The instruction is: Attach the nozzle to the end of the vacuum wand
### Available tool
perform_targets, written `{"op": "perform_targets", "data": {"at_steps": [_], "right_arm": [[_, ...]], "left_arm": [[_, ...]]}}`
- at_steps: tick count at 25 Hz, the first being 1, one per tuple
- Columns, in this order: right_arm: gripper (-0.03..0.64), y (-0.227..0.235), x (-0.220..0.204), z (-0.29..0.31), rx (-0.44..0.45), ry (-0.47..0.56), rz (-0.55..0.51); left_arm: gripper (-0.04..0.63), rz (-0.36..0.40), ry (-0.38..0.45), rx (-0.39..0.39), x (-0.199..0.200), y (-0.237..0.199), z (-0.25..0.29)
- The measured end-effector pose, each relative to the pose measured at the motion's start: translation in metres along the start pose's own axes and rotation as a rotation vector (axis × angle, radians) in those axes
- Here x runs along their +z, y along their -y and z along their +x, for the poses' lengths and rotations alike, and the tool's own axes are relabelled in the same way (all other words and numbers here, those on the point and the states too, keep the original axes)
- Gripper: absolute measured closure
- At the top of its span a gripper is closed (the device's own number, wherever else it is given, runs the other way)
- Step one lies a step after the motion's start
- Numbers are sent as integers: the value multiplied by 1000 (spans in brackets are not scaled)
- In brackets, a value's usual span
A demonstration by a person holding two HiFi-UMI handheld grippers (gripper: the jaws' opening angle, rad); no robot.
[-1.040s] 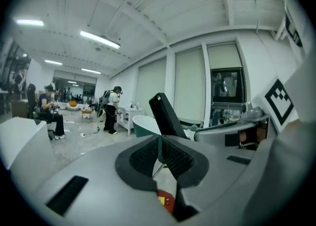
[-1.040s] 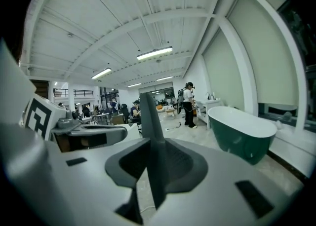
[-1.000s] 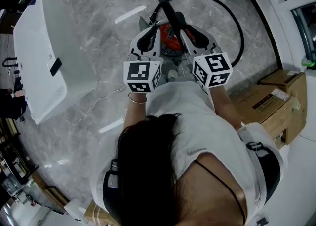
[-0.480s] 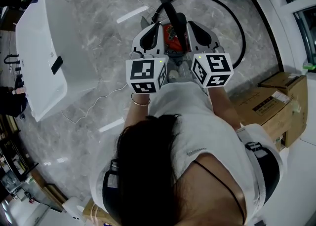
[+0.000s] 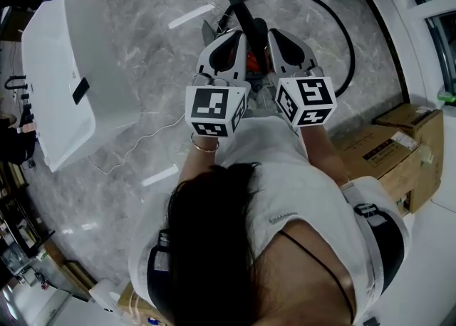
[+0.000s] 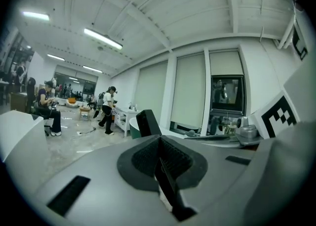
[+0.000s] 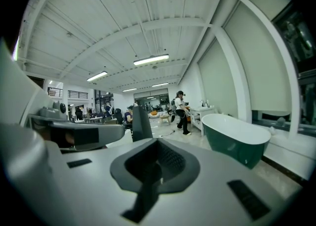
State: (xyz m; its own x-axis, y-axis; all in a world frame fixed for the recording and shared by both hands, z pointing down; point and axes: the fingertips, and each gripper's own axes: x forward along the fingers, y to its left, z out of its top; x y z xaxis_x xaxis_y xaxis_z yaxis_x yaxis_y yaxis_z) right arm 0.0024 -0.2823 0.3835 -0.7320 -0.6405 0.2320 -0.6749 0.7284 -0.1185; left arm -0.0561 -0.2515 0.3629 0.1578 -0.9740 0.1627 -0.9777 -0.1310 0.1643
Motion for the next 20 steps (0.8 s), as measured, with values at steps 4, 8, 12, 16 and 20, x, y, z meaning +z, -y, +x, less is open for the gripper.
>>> {"op": "perform_targets", "data": {"at_steps": [4,8,12,16,20], "right_arm": [[601,1,0,0,2,-10,-32],[601,3,0,0,4,-12,-36],[601,5,-4,1,4,-21,-40],[601,7,-6,0,-1,-26,-42],[601,8,-9,2,-8,-36,-41]], "left_arm": [[594,-8,-1,18,2,0,3],[594,-21,-2,36,3,0,4],[594,-14,-8,38,-1,0,6],[594,-1,-14,35,-4,4,8],[594,10,-20,33,-7,3,9]]}}
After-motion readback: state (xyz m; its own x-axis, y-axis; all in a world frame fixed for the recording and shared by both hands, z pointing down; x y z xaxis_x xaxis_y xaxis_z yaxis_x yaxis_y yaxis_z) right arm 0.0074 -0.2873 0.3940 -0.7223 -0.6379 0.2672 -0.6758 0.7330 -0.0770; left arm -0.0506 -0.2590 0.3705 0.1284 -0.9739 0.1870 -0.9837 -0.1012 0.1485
